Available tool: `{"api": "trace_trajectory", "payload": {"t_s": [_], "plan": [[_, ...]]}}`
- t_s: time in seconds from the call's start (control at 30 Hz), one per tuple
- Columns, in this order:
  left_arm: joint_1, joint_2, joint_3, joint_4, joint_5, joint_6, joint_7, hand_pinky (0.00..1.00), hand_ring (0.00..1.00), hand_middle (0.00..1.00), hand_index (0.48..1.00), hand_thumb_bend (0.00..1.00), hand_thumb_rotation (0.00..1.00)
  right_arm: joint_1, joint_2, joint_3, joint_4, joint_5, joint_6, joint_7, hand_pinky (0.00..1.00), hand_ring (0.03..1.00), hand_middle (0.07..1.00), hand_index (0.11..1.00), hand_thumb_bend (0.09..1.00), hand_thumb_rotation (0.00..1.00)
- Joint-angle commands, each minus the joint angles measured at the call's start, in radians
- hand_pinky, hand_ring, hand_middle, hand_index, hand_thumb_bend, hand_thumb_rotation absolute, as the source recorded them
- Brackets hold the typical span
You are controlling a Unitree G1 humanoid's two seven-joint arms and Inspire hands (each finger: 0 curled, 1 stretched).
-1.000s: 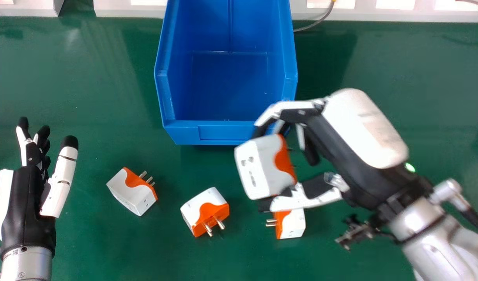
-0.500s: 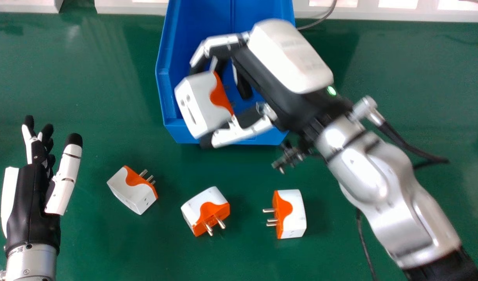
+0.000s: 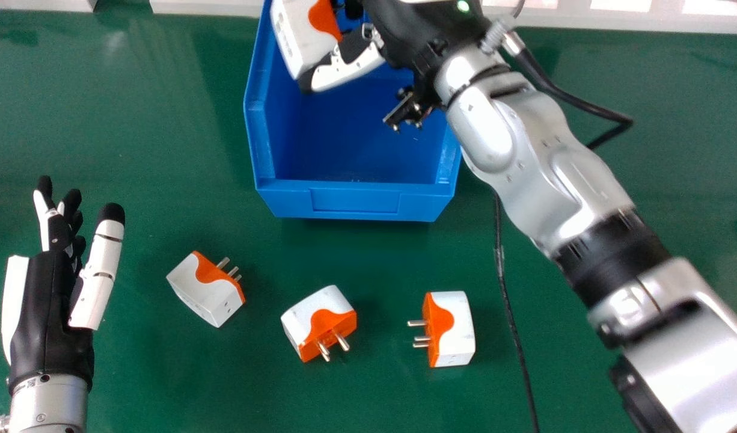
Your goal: Pick all objects and put in blue box
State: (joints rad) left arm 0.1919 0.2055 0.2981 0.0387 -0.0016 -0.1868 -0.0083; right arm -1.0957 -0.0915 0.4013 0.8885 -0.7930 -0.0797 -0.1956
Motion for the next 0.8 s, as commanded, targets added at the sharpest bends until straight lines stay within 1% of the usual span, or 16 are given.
{"api": "trace_trajectory", "payload": {"t_s": [0.0, 0.03, 0.07, 0.1, 0.13, 0.17, 0.23, 0.27, 0.33, 0.37, 0.47, 0.53, 0.6, 0.63, 0.7, 0.77], "plan": [[-0.002, 0.004, -0.001, -0.004, 0.007, -0.026, 0.011, 0.99, 0.98, 0.98, 0.950, 0.45, 0.81, -0.102, 0.020, 0.008, 0.074, 0.009, 0.007, -0.042, 0.32, 0.443, 0.517, 0.489, 0.491, 0.13], [-0.001, 0.003, -0.001, -0.009, 0.008, -0.019, 0.011, 0.99, 0.98, 0.98, 0.948, 0.45, 0.80, -0.120, 0.028, 0.016, 0.116, 0.007, 0.010, -0.053, 0.30, 0.424, 0.487, 0.502, 0.499, 0.08], [0.000, 0.003, -0.002, -0.016, 0.012, -0.011, 0.013, 0.99, 0.98, 0.98, 0.949, 0.45, 0.80, -0.134, 0.035, 0.023, 0.152, 0.007, 0.014, -0.059, 0.26, 0.374, 0.453, 0.516, 0.504, 0.04], [0.003, 0.003, -0.005, -0.022, 0.019, -0.006, 0.016, 0.99, 0.98, 0.98, 0.950, 0.44, 0.80, -0.146, 0.044, 0.025, 0.183, 0.014, 0.021, -0.057, 0.25, 0.352, 0.439, 0.523, 0.506, 0.03], [0.004, 0.004, -0.006, -0.023, 0.022, -0.007, 0.018, 0.99, 0.98, 0.98, 0.950, 0.44, 0.81, -0.154, 0.051, 0.022, 0.209, 0.027, 0.023, -0.048, 0.23, 0.336, 0.431, 0.528, 0.507, 0.02], [0.004, 0.003, -0.008, -0.022, 0.024, -0.009, 0.020, 0.99, 0.99, 0.98, 0.951, 0.44, 0.81, -0.158, 0.056, 0.019, 0.228, 0.038, 0.021, -0.042, 0.25, 0.360, 0.434, 0.528, 0.508, 0.01], [0.005, -0.002, -0.010, -0.029, 0.024, -0.003, 0.026, 0.99, 0.99, 0.98, 0.950, 0.46, 0.81, -0.159, 0.064, 0.027, 0.259, 0.046, 0.016, -0.049, 0.29, 0.428, 0.449, 0.519, 0.512, 0.00], [0.005, -0.004, -0.011, -0.032, 0.022, -0.002, 0.025, 0.99, 0.98, 0.98, 0.949, 0.46, 0.81, -0.158, 0.069, 0.033, 0.272, 0.047, 0.021, -0.054, 0.31, 0.447, 0.456, 0.512, 0.514, 0.00], [0.004, -0.009, -0.011, -0.033, 0.011, -0.004, 0.021, 0.99, 0.99, 0.98, 0.951, 0.46, 0.80, -0.158, 0.079, 0.040, 0.295, 0.056, 0.033, -0.045, 0.33, 0.467, 0.465, 0.505, 0.516, 0.00], [0.005, -0.008, -0.012, -0.036, 0.012, -0.003, 0.021, 0.99, 0.99, 0.98, 0.952, 0.46, 0.79, -0.157, 0.086, 0.040, 0.306, 0.061, 0.042, -0.042, 0.34, 0.481, 0.471, 0.502, 0.516, 0.00], [0.009, -0.006, -0.016, -0.045, 0.020, 0.003, 0.021, 0.99, 0.99, 0.98, 0.954, 0.46, 0.80, -0.150, 0.099, 0.055, 0.333, 0.057, 0.056, -0.046, 0.32, 0.428, 0.460, 0.530, 0.510, 0.00], [0.007, -0.005, -0.017, -0.040, 0.021, 0.000, 0.020, 0.99, 0.99, 0.99, 0.958, 0.46, 0.80, -0.146, 0.101, 0.083, 0.348, 0.036, 0.063, -0.060, 0.33, 0.407, 0.488, 0.522, 0.510, 0.00], [0.005, -0.002, -0.018, -0.039, 0.021, 0.002, 0.017, 0.99, 0.99, 0.99, 0.961, 0.45, 0.80, -0.143, 0.109, 0.087, 0.358, 0.043, 0.074, -0.068, 0.30, 0.390, 0.482, 0.532, 0.509, 0.00], [0.003, -0.004, -0.017, -0.036, 0.014, 0.001, 0.015, 0.99, 1.00, 0.99, 0.965, 0.44, 0.80, -0.142, 0.111, 0.093, 0.361, 0.044, 0.074, -0.063, 0.28, 0.380, 0.475, 0.542, 0.507, 0.00], [0.002, -0.009, -0.016, -0.036, 0.011, 0.000, 0.019, 0.99, 0.99, 0.99, 0.960, 0.44, 0.78, -0.148, 0.121, 0.110, 0.369, 0.036, 0.093, -0.053, 0.26, 0.375, 0.472, 0.555, 0.505, 0.00], [0.005, -0.009, -0.020, -0.041, 0.024, 0.000, 0.026, 0.98, 0.99, 0.98, 0.955, 0.45, 0.78, -0.155, 0.129, 0.130, 0.377, 0.028, 0.115, -0.037, 0.25, 0.375, 0.472, 0.561, 0.503, 0.00]]}}
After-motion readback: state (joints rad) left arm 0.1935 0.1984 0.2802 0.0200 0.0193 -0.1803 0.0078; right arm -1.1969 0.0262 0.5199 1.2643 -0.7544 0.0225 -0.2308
